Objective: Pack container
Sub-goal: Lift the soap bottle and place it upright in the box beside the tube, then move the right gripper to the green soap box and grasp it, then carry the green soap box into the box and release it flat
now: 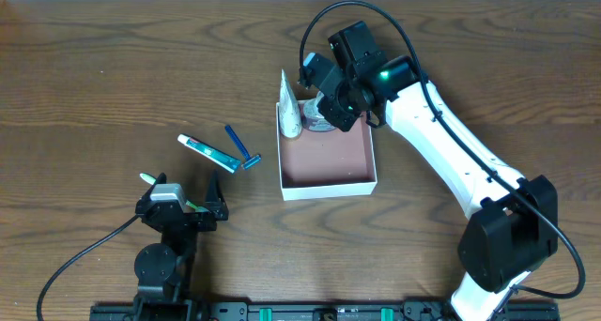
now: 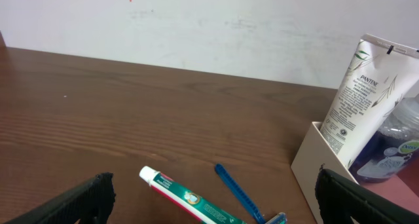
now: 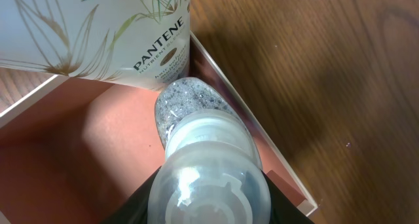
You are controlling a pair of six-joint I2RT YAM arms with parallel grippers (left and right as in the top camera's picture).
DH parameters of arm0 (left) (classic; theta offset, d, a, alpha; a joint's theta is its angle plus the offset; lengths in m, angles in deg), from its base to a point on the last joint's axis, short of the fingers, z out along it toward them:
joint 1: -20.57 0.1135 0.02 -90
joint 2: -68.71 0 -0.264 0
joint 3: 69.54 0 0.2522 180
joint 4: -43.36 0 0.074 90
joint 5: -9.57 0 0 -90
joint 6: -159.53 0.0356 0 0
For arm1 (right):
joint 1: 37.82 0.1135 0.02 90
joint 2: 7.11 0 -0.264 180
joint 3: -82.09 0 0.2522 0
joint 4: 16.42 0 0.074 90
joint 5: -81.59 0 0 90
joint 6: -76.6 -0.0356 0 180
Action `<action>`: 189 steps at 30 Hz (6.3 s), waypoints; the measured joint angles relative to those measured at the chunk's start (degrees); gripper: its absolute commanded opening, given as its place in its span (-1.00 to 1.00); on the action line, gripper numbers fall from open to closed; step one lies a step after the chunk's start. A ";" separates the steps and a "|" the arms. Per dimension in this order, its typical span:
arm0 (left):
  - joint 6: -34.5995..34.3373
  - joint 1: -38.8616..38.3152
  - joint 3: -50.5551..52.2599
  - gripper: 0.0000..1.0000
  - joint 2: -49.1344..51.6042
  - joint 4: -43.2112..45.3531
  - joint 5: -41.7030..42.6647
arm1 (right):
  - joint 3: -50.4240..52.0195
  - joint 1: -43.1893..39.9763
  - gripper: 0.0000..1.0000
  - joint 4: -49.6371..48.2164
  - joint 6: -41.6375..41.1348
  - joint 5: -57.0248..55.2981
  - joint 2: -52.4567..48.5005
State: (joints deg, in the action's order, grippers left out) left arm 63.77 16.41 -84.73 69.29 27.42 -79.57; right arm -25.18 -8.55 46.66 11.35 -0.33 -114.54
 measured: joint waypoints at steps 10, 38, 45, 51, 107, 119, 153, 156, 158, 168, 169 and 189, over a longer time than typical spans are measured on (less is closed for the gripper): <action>0.00 0.00 0.00 0.96 0.00 -0.02 0.00 | -0.02 0.00 0.46 -0.90 1.03 0.09 0.02; 0.00 0.00 0.00 0.96 0.00 0.00 0.00 | -8.94 -1.22 0.57 13.66 -21.64 -3.98 9.66; 0.00 0.00 0.00 0.96 0.00 0.00 0.00 | -9.03 -8.70 0.58 24.28 -34.58 -8.48 13.25; 0.00 0.00 0.00 0.96 0.00 -0.02 0.00 | -0.70 -11.10 0.56 24.06 -38.47 -9.62 13.09; 0.00 0.00 0.00 0.96 0.00 0.00 0.00 | 44.26 -39.34 0.00 -17.62 -53.94 -12.41 12.20; 0.00 0.00 0.00 0.96 0.00 0.00 -0.02 | 44.24 -39.36 -0.42 -17.35 -51.71 -11.32 12.24; 0.00 0.00 0.00 0.96 0.00 0.00 0.00 | 34.32 -15.43 -0.11 -31.26 -42.40 20.20 21.62; 0.00 0.00 0.00 0.96 0.00 0.00 -0.02 | 34.32 -14.80 -0.11 -33.07 -42.93 19.43 18.56; 0.00 0.00 0.00 0.96 0.00 0.00 -0.02 | 34.32 -14.86 -0.11 -33.75 -43.23 18.75 16.68; 0.00 0.00 0.00 0.96 0.00 0.00 0.00 | 34.32 -14.88 0.01 -35.93 -43.82 17.99 13.79; 0.02 0.00 0.00 0.96 0.00 0.00 0.00 | 34.32 -14.88 0.06 -36.09 -43.85 17.97 13.77; 0.00 0.00 0.00 0.96 0.00 0.00 -0.02 | 34.32 -14.88 0.28 -36.24 -44.04 19.21 13.73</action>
State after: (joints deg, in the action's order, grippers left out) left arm 63.77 16.41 -84.73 69.29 27.42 -79.59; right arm 9.13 -23.43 10.42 -32.69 18.88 -100.82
